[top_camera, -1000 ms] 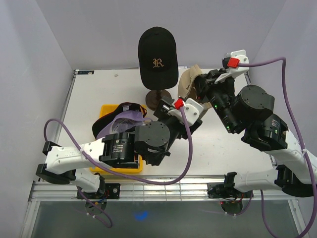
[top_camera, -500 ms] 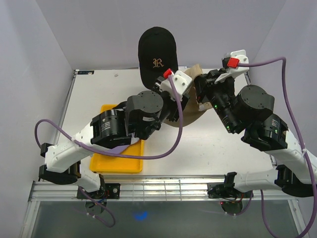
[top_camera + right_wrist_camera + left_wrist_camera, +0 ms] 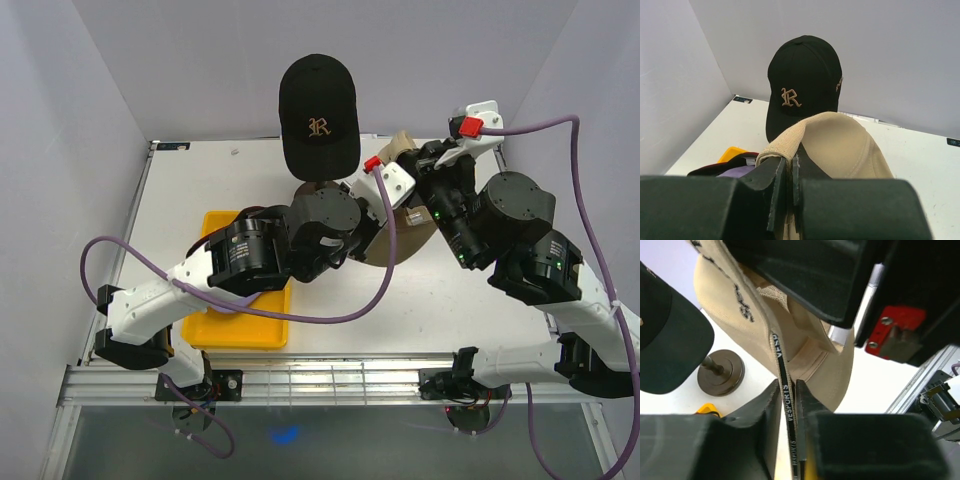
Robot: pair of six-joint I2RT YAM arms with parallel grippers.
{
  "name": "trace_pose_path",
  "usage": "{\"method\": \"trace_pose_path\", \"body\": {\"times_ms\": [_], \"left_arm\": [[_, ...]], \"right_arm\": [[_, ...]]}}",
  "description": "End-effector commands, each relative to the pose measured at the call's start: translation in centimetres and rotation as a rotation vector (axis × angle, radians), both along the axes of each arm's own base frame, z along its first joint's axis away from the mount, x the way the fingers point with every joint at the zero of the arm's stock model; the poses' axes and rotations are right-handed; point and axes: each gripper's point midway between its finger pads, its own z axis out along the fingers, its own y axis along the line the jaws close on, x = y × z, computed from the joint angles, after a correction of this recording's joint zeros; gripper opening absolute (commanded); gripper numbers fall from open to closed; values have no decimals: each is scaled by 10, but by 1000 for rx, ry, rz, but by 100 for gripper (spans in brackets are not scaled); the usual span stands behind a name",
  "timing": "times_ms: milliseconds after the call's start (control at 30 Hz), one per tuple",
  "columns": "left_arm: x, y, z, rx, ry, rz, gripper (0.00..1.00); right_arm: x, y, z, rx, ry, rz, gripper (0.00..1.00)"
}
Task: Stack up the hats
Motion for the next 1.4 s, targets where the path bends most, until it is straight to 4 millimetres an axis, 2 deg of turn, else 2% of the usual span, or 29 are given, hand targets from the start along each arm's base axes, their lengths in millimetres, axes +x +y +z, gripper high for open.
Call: {"method": "trace_pose_path", "body": {"times_ms": [0,67,100,133,200,233,267,300,333,367,433,533,633,733,800,933,1000,1067,1167,1267,1367], "left_arm": [[-3,6,15,-34,4,-22,23],[-3,3,12,-27,8,-23,18],[-3,0,10,-22,11,-21,8],[-1,1,11,-23,11,-6,0],[1,-1,8,-27,30,4,0],[2,-2,9,-34,42,4,0],[6,1,17,-63,52,13,0],[7,2,16,-74,80,20,0],[10,0,14,-75,95,25,0],[16,3,21,-106,111,26,0],[23,2,16,-112,155,39,0],[34,2,12,-124,206,40,0],[44,-6,-2,-104,248,52,0],[54,-10,-16,-90,289,67,0],[55,-15,-21,-93,316,55,0],[50,-27,-25,-96,343,5,0],[50,-29,-29,-91,350,4,0],[51,-29,-36,-79,359,13,0],[52,-27,-42,-72,366,28,0],[49,-26,-41,-87,365,17,0],[46,-26,-36,-109,357,10,0]], "right_arm": [[-2,-12,17,56,-26,-18,8],[-2,-12,15,56,-23,-19,8],[-2,-13,14,55,-23,-21,8],[-1,-14,13,54,-20,-31,16],[0,-18,9,48,-14,-52,31],[1,-22,8,46,-8,-76,50],[1,-28,5,40,-2,-93,59],[3,-34,1,44,11,-129,72],[3,-39,0,49,15,-144,76],[1,-47,0,65,18,-155,78],[1,-57,-8,80,34,-191,83],[-2,-71,-18,86,64,-221,85],[-4,-79,-34,86,86,-234,86],[-7,-94,-39,103,93,-260,88],[-11,-101,-35,136,92,-246,88],[-16,-77,-39,171,137,-137,82],[-14,-59,-53,182,193,-122,82],[-12,-53,-62,194,225,-137,82],[-14,-41,-65,298,276,-113,79],[-12,-27,-69,330,309,-100,77],[-10,-22,-72,373,333,-113,75]]}}
